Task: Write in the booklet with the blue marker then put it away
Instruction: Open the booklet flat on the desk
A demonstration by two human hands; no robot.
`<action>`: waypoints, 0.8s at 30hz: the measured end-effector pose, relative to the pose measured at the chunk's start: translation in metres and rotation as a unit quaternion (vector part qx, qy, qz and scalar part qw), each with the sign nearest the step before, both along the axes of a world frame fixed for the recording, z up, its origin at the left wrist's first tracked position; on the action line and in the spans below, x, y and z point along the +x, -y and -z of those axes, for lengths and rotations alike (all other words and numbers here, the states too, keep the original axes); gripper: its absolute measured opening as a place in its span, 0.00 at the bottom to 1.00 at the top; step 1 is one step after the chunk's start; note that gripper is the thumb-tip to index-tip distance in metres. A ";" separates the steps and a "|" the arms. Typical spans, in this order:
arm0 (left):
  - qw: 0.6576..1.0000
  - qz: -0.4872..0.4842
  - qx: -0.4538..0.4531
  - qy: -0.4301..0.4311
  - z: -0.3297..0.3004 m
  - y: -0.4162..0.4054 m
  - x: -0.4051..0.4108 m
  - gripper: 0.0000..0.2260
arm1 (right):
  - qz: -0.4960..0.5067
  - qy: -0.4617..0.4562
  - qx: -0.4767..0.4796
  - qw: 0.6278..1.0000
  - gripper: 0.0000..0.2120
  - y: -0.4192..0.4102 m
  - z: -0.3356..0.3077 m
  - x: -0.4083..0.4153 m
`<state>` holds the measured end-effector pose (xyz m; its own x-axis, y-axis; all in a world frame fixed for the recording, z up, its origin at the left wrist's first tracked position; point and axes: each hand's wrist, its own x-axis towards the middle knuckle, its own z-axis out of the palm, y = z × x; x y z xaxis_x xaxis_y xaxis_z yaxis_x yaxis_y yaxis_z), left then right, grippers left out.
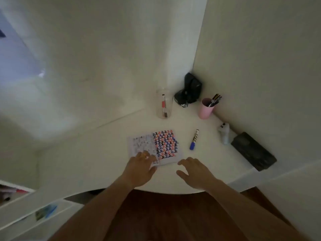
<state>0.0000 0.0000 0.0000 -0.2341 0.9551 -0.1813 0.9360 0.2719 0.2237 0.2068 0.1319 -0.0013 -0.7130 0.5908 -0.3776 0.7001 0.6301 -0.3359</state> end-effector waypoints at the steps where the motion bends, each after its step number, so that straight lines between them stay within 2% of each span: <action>1: 1.000 -0.009 0.013 0.016 0.018 -0.005 -0.001 0.20 | 0.012 -0.004 0.004 1.000 0.24 -0.005 0.019 -0.002; 4: 0.995 -0.045 0.084 0.016 0.076 -0.019 0.000 0.15 | 0.041 -0.024 0.046 0.998 0.24 -0.022 0.082 -0.007; 8: 0.986 -0.046 0.159 -0.017 0.132 -0.035 -0.001 0.16 | 0.047 -0.080 0.145 0.985 0.23 -0.037 0.148 -0.019; 10: 0.984 -0.044 0.169 -0.029 0.151 -0.038 -0.002 0.18 | 0.066 -0.112 0.188 0.974 0.20 -0.038 0.168 -0.023; 14: 0.979 -0.048 0.195 -0.036 0.176 -0.038 -0.001 0.19 | 0.071 -0.179 0.237 0.952 0.18 -0.036 0.188 -0.024; 24: 0.965 -0.030 0.251 -0.076 0.195 -0.037 -0.004 0.17 | 0.056 -0.221 0.303 0.925 0.22 -0.035 0.204 -0.023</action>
